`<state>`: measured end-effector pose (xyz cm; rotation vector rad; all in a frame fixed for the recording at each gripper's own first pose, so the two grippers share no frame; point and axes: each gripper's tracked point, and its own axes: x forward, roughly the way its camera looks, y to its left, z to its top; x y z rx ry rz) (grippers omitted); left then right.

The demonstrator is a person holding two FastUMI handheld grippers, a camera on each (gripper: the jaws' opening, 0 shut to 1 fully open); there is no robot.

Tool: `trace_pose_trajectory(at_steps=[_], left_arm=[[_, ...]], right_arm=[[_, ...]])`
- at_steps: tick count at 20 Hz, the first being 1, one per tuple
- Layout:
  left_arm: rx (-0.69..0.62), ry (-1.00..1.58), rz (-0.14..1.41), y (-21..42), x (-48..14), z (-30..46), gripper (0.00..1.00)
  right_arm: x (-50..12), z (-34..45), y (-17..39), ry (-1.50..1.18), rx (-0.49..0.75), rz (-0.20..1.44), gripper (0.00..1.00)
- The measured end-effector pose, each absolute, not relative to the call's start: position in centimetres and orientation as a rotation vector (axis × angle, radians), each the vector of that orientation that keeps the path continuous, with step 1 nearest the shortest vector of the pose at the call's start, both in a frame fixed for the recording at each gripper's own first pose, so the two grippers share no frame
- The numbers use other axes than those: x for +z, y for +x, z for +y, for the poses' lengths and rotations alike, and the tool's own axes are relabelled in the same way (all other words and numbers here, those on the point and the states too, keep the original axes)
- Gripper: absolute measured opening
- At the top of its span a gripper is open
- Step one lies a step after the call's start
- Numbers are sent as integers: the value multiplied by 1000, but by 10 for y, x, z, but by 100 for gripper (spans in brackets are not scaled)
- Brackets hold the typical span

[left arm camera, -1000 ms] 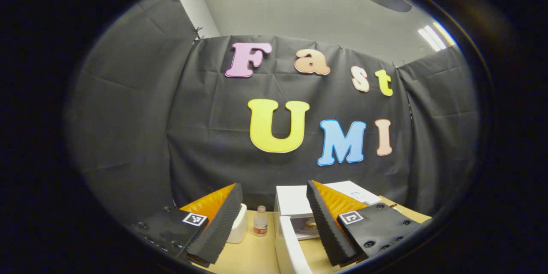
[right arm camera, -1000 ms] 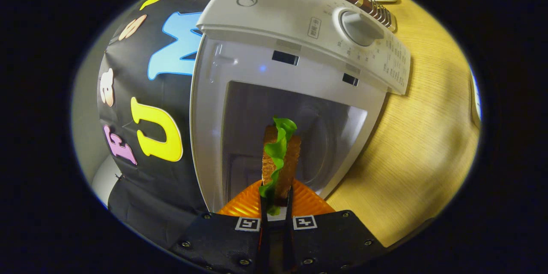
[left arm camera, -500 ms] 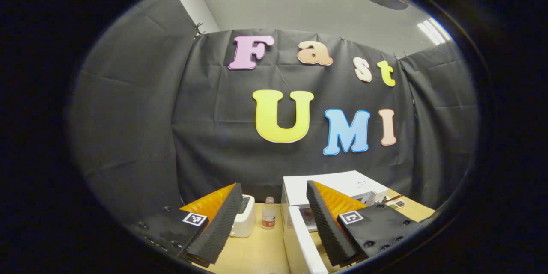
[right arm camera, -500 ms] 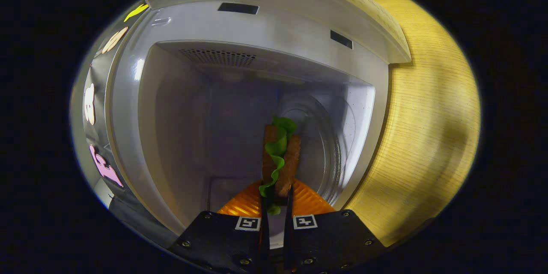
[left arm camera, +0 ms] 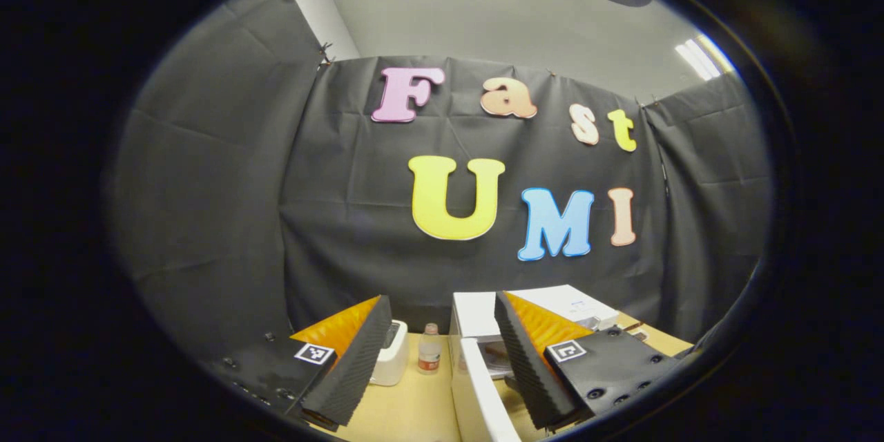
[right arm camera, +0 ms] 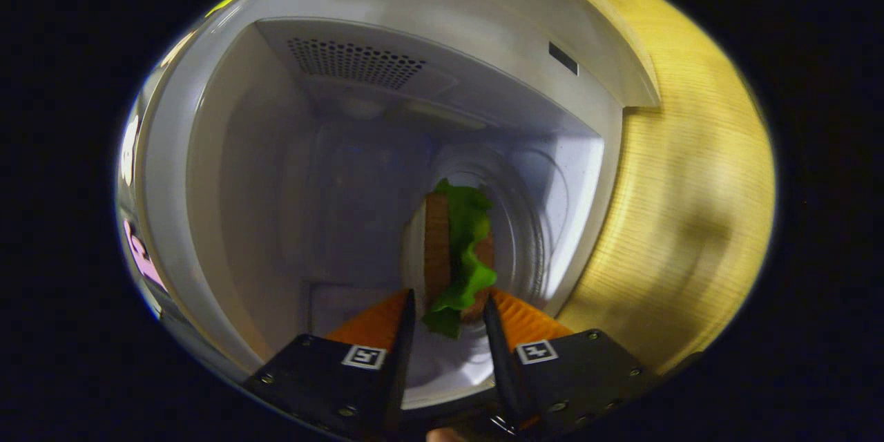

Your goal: Open the microwave oven with the left hand, put the food in, and close the microwave oven.

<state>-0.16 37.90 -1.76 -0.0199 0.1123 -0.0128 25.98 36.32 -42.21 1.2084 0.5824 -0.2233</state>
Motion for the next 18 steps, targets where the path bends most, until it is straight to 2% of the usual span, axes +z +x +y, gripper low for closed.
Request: trace_pose_trajectory(at_steps=[1, 2, 3, 4, 6, 10, 14, 18], left_arm=[[-20, -22, 108, 0, -17, 376, 96], [-27, -23, 103, 0, -16, 374, 96], [-35, -20, 98, 1, -16, 370, 96], [-44, -17, 97, 4, -17, 366, 94], [-67, -25, 99, 5, -25, 356, 96], [-92, -23, 108, 12, -36, 341, 96], [-123, -31, 116, 13, -42, 323, 96], [-152, -26, 108, 16, -47, 304, 96]], right_arm=[[-419, 362, 249, 1173, -211, 589, 69], [-415, 358, 233, 1132, -197, 597, 76], [-411, 355, 221, 1084, -177, 606, 94], [-404, 357, 207, 1039, -127, 628, 96], [-384, 357, 170, 877, -7, 682, 96], [-310, 326, 124, 636, 105, 587, 96], [-212, 287, 103, 476, 99, 398, 96], [-140, 238, 80, 160, -9, 223, 95]])
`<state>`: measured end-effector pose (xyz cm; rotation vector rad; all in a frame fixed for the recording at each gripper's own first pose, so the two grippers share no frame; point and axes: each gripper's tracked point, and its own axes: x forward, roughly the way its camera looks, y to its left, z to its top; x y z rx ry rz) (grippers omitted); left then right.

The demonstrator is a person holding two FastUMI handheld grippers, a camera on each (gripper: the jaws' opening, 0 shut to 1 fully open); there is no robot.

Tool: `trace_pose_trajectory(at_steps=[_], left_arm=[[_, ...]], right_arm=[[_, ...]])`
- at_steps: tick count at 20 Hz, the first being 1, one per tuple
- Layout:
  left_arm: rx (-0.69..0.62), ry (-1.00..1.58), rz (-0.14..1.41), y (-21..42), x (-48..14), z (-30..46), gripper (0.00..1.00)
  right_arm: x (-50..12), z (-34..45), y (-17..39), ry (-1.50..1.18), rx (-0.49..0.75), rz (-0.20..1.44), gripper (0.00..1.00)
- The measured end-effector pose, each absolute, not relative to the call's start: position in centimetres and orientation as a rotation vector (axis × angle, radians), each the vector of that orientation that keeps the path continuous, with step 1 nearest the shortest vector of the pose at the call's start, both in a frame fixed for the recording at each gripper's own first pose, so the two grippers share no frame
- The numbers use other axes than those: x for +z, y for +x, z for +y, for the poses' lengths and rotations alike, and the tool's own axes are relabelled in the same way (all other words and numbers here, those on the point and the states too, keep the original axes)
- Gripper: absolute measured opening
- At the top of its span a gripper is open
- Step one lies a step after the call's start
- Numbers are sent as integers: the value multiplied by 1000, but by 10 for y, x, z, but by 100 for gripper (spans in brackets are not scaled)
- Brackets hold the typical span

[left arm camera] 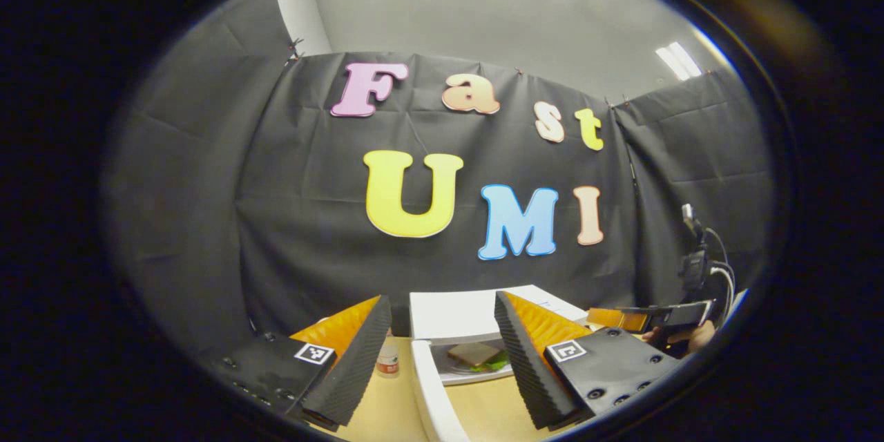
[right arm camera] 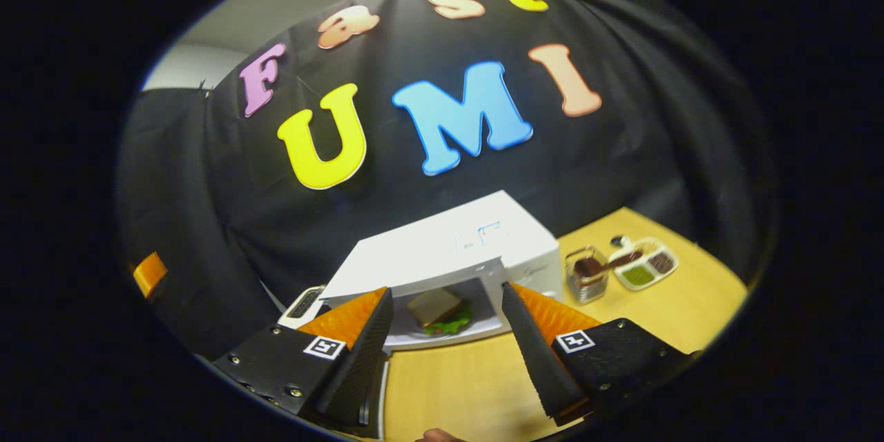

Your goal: Open the microwave oven with the left hand, put the food in, and close the microwave oven.

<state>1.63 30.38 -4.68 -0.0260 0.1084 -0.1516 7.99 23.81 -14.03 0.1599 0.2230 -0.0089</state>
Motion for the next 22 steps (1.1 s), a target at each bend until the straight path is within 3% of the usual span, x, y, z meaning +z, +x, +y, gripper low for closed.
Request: trace_pose_trajectory(at_steps=[6, 8, 13, 15, 17, 18, 22], left_arm=[[-135, 53, 86, 7, -43, 300, 94], [-130, 40, 96, 0, -50, 298, 98], [-134, 10, 159, -18, -76, 303, 96], [-170, 14, 203, -29, -88, 300, 60], [-123, 61, 227, -30, -97, 321, 24], [-175, 38, 264, -42, -104, 313, 6], [-130, 74, 400, -82, -155, 347, 7]], right_arm=[[-63, 223, 30, 45, -106, 54, 96], [-51, 226, 20, 40, -102, 18, 98], [-40, 236, 15, 17, -56, -20, 98], [-40, 236, 18, 27, -42, -26, 98], [-39, 238, 19, 29, -24, -23, 98], [-37, 239, 19, 27, -17, -23, 98], [-38, 238, 23, 16, 0, -19, 98]])
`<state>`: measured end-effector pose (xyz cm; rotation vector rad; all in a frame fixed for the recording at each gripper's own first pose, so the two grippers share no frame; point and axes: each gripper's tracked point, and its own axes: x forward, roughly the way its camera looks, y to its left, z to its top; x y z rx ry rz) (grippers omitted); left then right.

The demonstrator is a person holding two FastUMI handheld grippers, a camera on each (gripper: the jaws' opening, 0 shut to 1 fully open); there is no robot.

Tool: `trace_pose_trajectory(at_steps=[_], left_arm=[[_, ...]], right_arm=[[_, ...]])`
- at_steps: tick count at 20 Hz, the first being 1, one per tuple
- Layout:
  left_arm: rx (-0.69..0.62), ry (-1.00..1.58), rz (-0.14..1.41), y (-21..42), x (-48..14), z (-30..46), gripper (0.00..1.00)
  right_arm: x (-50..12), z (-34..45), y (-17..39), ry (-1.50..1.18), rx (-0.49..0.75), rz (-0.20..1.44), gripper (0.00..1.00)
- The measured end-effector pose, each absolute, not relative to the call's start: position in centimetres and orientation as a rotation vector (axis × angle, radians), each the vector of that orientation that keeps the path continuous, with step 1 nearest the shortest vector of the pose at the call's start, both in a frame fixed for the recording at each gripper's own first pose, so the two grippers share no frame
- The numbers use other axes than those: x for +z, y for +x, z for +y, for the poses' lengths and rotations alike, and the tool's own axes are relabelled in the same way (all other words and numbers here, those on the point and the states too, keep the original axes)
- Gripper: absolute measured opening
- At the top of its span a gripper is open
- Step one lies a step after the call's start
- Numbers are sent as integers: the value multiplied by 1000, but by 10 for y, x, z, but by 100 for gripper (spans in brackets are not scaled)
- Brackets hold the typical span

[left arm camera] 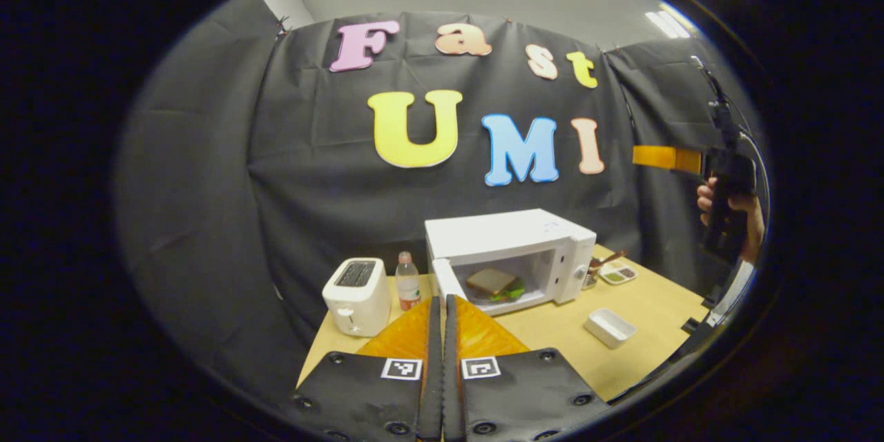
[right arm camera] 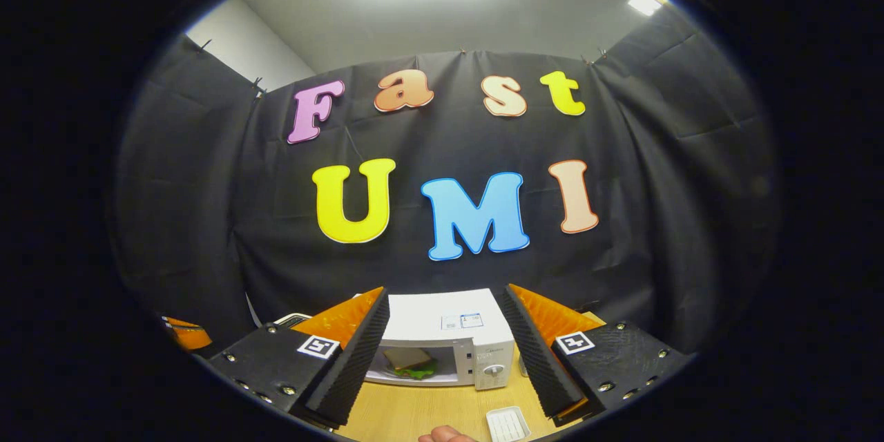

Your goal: Open the microwave oven with the left hand, put the food in, and close the microwave oven.

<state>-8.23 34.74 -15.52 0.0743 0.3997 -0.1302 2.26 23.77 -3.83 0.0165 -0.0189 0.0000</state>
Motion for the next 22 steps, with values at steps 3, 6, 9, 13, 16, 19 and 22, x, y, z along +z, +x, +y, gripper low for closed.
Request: trace_pose_trajectory(at_steps=[3, 6, 9, 13, 16, 19, 22], left_arm=[[-136, 32, 499, -112, -190, 356, 6], [-152, 25, 559, -127, -214, 348, 7], [-185, 29, 610, -136, -240, 333, 7], [-188, 1, 636, -148, -252, 323, 7], [-225, -10, 634, -155, -254, 299, 7], [-248, -12, 640, -154, -259, 277, 7], [-268, -22, 639, -140, -261, 247, 7]], right_arm=[[-41, 232, 19, 18, 3, -18, 98], [-45, 222, 19, 27, -6, -13, 98], [-50, 212, 19, 53, -20, -6, 98], [-47, 203, 22, 41, -21, -6, 98], [-42, 199, 24, 34, -8, -10, 98], [-40, 197, 25, 21, 15, -14, 98], [-35, 188, 30, 12, 33, -19, 98]])
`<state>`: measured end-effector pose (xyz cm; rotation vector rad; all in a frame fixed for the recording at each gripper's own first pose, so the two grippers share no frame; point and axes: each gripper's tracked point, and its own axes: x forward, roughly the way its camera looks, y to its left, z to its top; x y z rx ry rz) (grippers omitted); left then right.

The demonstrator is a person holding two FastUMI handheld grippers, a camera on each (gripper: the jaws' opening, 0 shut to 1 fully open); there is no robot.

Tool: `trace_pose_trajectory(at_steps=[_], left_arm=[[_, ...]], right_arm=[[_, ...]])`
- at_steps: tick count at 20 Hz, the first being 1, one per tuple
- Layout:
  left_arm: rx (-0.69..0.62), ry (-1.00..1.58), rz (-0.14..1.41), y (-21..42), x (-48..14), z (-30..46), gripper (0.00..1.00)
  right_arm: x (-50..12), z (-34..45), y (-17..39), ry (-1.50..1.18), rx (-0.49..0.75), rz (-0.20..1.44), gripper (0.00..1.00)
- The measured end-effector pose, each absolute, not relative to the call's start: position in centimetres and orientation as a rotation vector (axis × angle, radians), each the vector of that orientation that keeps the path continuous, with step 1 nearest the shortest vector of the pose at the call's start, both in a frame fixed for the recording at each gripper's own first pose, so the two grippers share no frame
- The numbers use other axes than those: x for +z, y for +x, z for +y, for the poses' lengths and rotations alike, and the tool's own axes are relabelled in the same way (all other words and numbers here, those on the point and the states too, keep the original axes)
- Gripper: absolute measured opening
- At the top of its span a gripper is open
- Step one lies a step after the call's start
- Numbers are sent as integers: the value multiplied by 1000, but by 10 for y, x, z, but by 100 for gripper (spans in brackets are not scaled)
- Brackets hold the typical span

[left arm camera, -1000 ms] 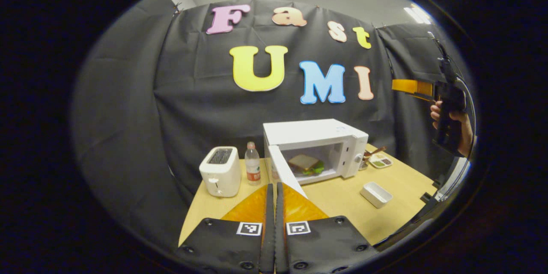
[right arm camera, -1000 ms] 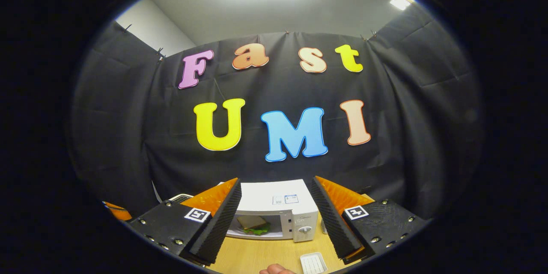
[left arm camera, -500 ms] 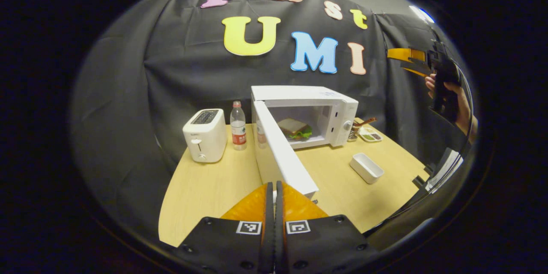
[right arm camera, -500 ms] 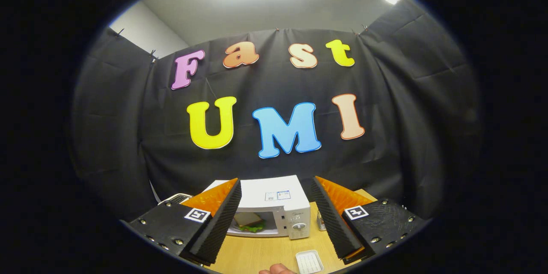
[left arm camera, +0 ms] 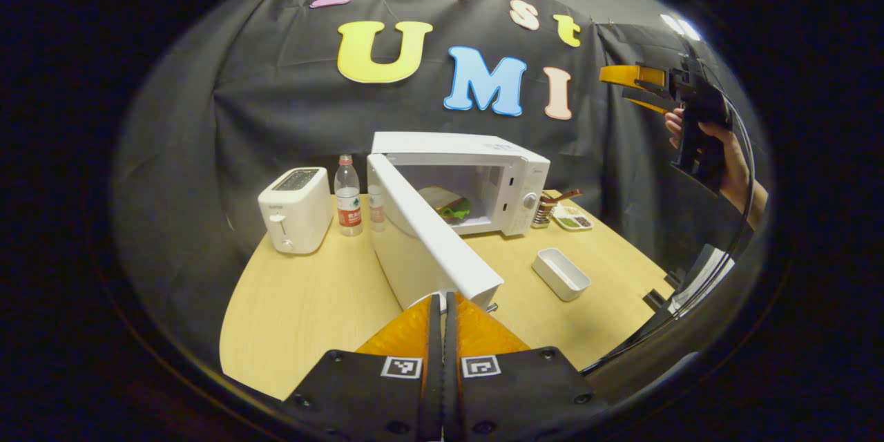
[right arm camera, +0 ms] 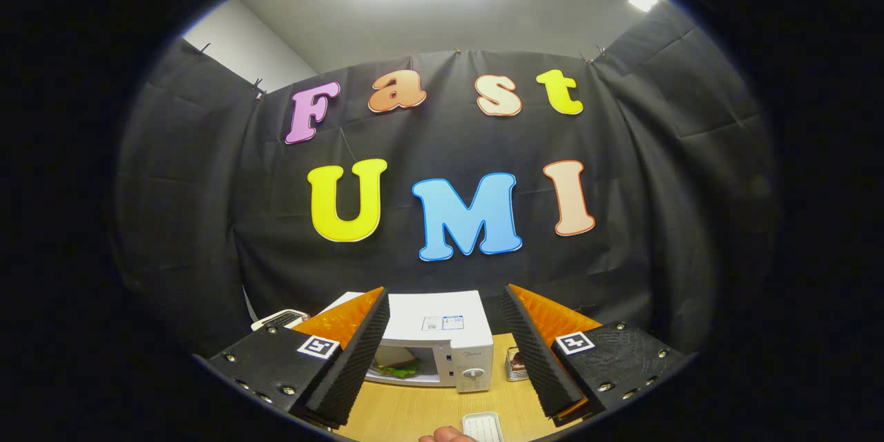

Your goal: Open the microwave oven with the left hand, put the food in, and close the microwave oven.

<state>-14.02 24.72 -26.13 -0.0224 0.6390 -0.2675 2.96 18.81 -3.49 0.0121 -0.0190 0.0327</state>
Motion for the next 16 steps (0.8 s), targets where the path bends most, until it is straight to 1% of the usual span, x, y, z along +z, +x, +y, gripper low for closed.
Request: trace_pose_trajectory(at_steps=[4, 6, 11, 16], left_arm=[[-315, -15, 648, -121, -266, 204, 7], [-340, -8, 652, -112, -266, 184, 7], [-388, 1, 678, -91, -276, 132, 7], [-430, 6, 669, -62, -276, 86, 7]], right_arm=[[-32, 163, 28, -15, 32, -22, 98], [-32, 142, 29, -39, 12, -20, 98], [-38, 101, 33, -22, -10, 7, 98], [-43, 70, 41, -23, -17, 28, 98]])
